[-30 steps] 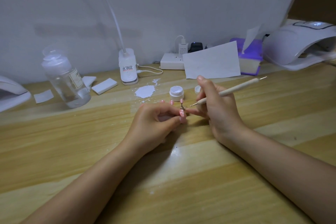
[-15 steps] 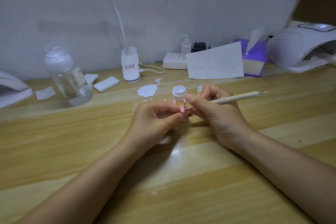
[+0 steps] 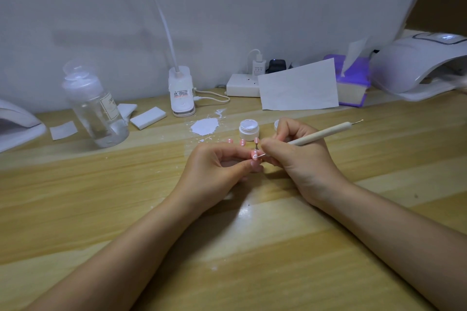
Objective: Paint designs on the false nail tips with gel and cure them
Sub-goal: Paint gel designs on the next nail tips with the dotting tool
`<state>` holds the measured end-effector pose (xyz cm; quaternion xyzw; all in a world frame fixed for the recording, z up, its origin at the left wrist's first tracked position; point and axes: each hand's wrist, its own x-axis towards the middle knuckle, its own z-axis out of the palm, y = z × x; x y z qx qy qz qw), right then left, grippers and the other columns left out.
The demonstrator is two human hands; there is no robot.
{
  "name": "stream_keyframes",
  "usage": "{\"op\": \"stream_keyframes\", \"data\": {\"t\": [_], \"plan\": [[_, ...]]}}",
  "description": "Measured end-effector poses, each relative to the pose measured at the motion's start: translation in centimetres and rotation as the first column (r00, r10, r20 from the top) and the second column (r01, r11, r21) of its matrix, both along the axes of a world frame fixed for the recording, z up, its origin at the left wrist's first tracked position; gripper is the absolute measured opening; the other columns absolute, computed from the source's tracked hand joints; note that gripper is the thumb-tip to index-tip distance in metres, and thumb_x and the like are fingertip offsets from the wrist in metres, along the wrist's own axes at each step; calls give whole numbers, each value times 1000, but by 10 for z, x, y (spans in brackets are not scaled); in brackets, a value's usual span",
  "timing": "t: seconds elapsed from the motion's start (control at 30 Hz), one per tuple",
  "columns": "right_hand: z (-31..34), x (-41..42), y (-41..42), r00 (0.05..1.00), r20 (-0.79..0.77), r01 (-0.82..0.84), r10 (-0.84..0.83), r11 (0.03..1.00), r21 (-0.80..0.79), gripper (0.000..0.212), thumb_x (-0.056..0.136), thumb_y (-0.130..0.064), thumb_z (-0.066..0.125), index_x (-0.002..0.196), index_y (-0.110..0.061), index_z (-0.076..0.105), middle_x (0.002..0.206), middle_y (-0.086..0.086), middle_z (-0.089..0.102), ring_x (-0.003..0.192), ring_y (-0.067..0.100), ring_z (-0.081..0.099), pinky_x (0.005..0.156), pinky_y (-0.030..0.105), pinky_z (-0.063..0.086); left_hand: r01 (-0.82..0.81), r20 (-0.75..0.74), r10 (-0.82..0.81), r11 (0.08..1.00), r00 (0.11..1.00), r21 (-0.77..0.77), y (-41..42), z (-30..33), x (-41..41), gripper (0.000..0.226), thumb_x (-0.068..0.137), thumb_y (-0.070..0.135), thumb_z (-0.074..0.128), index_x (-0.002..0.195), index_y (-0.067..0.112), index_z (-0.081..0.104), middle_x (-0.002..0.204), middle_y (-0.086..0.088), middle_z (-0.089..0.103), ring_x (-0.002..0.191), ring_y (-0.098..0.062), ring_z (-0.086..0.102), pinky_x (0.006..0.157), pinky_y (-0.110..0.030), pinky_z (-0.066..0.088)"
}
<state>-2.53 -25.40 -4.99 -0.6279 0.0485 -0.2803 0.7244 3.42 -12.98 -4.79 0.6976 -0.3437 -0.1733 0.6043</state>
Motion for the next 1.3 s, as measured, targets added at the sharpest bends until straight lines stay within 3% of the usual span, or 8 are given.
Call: {"op": "stream_keyframes", "data": {"t": [0.3, 0.47, 0.7, 0.93, 1.13, 1.3], "plan": [[-1, 1, 0, 1000, 0, -7, 7, 1000, -13, 41, 73, 18, 51, 51, -12, 34, 37, -7, 46, 37, 5, 53, 44, 13, 41, -3, -6, 3, 1000, 1000, 1, -1, -2, 2, 14, 78, 3, 67, 78, 15, 71, 67, 6, 72, 68, 1, 66, 54, -10, 46], [-3, 3, -2, 998, -21, 54, -55, 998, -23, 44, 69, 13, 56, 44, -19, 38, 46, 5, 44, 48, 19, 51, 56, 27, 41, 4, 1, -4, 1000, 1000, 0, -1, -2, 1, 12, 79, 3, 67, 78, 14, 72, 68, 5, 72, 67, 2, 65, 55, -9, 46], [-2, 2, -1, 997, -44, 69, -70, 997, -18, 44, 70, 13, 55, 45, -17, 37, 42, -1, 44, 43, 11, 52, 56, 27, 42, -7, -3, 7, 1000, 1000, 3, -2, -3, 2, 11, 78, 3, 67, 77, 13, 72, 72, 1, 73, 70, -1, 67, 55, -10, 47], [-2, 3, -1, 992, -59, 107, -108, 994, -21, 45, 69, 12, 56, 43, -19, 37, 50, 7, 38, 60, 23, 44, 65, 37, 39, 0, -4, 0, 1000, 1000, 2, -2, -3, 2, 12, 79, 3, 67, 77, 14, 72, 74, 2, 73, 71, -3, 67, 55, -11, 47], [-1, 3, 0, 992, -67, 108, -110, 993, -37, 45, 68, 12, 56, 42, -19, 36, 47, 5, 38, 50, 19, 43, 57, 30, 38, 9, 2, -9, 1000, 1000, 5, -1, -3, 2, 13, 79, 4, 67, 77, 16, 72, 71, 4, 73, 71, -2, 67, 55, -11, 47], [-2, 3, -1, 992, -70, 104, -108, 993, -54, 41, 68, 12, 56, 46, -16, 36, 51, 8, 40, 57, 22, 46, 58, 30, 38, 11, 17, -11, 1000, 1000, 11, -1, -3, 2, 15, 79, 4, 66, 76, 18, 71, 68, 6, 72, 70, -1, 67, 55, -10, 47]]}}
